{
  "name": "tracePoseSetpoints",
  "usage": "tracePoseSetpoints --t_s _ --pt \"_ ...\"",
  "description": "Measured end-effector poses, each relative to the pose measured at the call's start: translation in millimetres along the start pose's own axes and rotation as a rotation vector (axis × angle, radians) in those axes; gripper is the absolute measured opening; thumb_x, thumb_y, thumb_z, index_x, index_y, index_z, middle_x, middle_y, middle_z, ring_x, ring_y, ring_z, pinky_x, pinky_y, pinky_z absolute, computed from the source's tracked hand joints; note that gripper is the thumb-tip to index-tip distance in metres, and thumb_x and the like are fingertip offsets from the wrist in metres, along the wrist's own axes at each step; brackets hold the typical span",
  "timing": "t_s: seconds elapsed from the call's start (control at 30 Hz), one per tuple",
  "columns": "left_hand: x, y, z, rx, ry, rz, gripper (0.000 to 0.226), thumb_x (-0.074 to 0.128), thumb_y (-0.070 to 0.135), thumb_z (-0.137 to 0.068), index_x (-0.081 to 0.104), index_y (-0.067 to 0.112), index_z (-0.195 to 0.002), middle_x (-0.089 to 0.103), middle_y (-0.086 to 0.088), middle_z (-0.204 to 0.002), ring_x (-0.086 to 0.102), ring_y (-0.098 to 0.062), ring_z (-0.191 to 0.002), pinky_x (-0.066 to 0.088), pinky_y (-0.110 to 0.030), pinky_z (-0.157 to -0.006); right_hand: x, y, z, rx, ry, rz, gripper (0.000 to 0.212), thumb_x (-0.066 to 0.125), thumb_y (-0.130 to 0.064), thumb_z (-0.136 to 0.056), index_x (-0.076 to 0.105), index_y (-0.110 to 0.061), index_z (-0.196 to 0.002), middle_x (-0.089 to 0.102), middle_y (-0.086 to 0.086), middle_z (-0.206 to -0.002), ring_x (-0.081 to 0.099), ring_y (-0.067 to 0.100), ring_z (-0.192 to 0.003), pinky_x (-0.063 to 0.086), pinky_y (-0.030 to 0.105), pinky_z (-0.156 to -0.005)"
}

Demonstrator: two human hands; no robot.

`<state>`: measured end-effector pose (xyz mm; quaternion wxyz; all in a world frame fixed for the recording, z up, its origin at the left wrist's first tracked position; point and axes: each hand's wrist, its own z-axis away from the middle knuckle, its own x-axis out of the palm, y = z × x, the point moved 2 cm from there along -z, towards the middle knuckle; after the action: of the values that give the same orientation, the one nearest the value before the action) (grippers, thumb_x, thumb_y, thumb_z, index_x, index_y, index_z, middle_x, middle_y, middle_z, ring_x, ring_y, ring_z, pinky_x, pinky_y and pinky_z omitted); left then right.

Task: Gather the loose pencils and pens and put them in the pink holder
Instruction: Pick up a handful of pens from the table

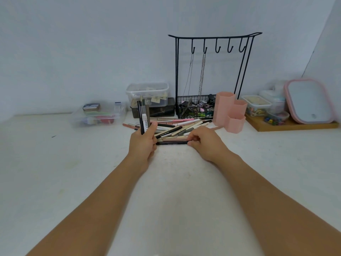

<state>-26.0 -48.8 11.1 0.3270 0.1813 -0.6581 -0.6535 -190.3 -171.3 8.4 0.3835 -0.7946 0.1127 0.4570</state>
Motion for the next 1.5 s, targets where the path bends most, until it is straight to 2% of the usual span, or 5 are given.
tracePoseSetpoints --t_s 0.33,0.7,0.87,1.23,1.5 --pt "0.3 -1.8 1.6 0.024 0.002 0.012 0.033 0.069 0.046 -0.093 0.049 0.022 -0.083 0.034 0.010 -0.049 0.029 -0.009 -0.043 0.021 -0.024 -0.043 -28.9 11.6 3.9 0.084 -0.047 -0.298 0.011 0.064 -0.016 -0.097 0.073 -0.011 -0.101 0.064 -0.001 -0.083 0.050 0.008 -0.068 0.040 0.014 -0.060" --pt "12.1 -1.5 7.8 0.113 -0.151 0.110 0.030 0.084 0.040 -0.068 0.065 0.022 -0.082 0.040 0.007 -0.052 0.030 -0.008 -0.043 0.022 -0.021 -0.040 11.7 -51.8 16.5 0.399 -0.232 -1.547 0.010 0.060 -0.004 -0.097 0.070 -0.005 -0.093 0.067 0.007 -0.080 0.063 0.010 -0.065 0.056 0.017 -0.061" --pt "13.3 -5.5 8.5 0.113 -0.157 0.038 0.022 0.087 0.028 -0.076 0.068 0.019 -0.083 0.059 0.003 -0.059 0.046 -0.010 -0.049 0.035 -0.021 -0.048 30.5 -69.2 28.0 0.330 -0.279 -1.521 0.022 0.057 0.003 -0.097 0.071 -0.005 -0.113 0.071 0.011 -0.098 0.066 0.011 -0.074 0.060 0.020 -0.075" --pt "14.5 -9.9 4.6 0.121 -0.116 -0.064 0.047 0.075 0.046 -0.088 0.055 0.021 -0.053 0.050 0.005 -0.049 0.046 -0.010 -0.044 0.038 -0.023 -0.049 26.7 -58.3 25.3 0.156 -0.061 -0.958 0.003 0.075 -0.002 -0.086 0.077 -0.005 -0.086 0.073 0.004 -0.073 0.066 0.008 -0.067 0.057 0.022 -0.070" --pt "7.3 -4.8 1.1 0.096 -0.054 -0.020 0.036 0.075 0.042 -0.088 0.053 0.015 -0.081 0.048 0.003 -0.053 0.043 -0.011 -0.048 0.031 -0.023 -0.042 -0.8 -35.2 11.7 0.003 0.201 -0.376 0.010 0.081 -0.017 -0.080 0.075 -0.020 -0.074 0.072 -0.006 -0.074 0.057 -0.001 -0.063 0.045 0.017 -0.064"
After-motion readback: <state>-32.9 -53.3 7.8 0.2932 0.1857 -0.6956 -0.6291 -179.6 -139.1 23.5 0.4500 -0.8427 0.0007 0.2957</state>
